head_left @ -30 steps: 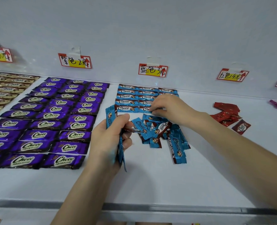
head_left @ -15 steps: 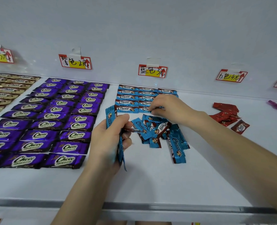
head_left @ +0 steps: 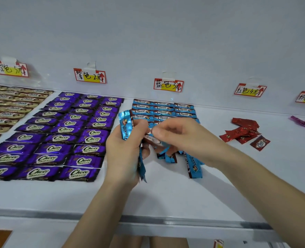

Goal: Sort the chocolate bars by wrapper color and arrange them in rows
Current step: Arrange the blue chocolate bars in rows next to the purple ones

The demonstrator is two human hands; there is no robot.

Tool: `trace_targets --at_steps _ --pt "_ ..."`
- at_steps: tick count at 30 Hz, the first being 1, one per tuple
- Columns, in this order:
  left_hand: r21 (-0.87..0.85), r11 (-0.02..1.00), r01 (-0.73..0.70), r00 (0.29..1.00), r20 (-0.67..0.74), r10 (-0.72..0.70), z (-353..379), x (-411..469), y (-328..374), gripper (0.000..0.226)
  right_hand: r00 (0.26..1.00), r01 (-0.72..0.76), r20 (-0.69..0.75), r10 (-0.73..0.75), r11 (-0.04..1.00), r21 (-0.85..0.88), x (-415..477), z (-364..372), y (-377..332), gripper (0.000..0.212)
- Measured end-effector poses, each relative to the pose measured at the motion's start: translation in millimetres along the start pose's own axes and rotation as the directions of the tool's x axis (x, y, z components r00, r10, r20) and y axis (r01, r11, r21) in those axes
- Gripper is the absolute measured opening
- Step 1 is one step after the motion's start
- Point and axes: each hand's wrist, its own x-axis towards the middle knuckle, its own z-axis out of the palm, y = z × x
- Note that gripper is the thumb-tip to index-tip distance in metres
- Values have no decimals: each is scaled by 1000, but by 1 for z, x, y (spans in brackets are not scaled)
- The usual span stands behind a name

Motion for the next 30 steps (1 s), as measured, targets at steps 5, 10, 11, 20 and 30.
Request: trace_targets --at_steps 5,10,11,20,30 --pt "70 993 -94 993 73 89 -3 -8 8 11 986 93 -147 -80 992 83 -8 0 -3 12" --pt "91 994 -63 992 112 53 -10 -8 13 8 972 150 -188 -144 988 22 -12 -3 -5 16" --pt "102 993 -63 993 110 51 -11 -8 13 8 968 158 -196 -156 987 -7 -13 -2 -6 16" --pt "196 977 -82 975 217 38 -11 -5 14 7 982 117 -151 -116 993 -5 -19 -10 -11 19" --pt "224 974 -38 965 260 -22 -8 -9 7 4 908 119 -418 27 940 321 -16 -5 5 17"
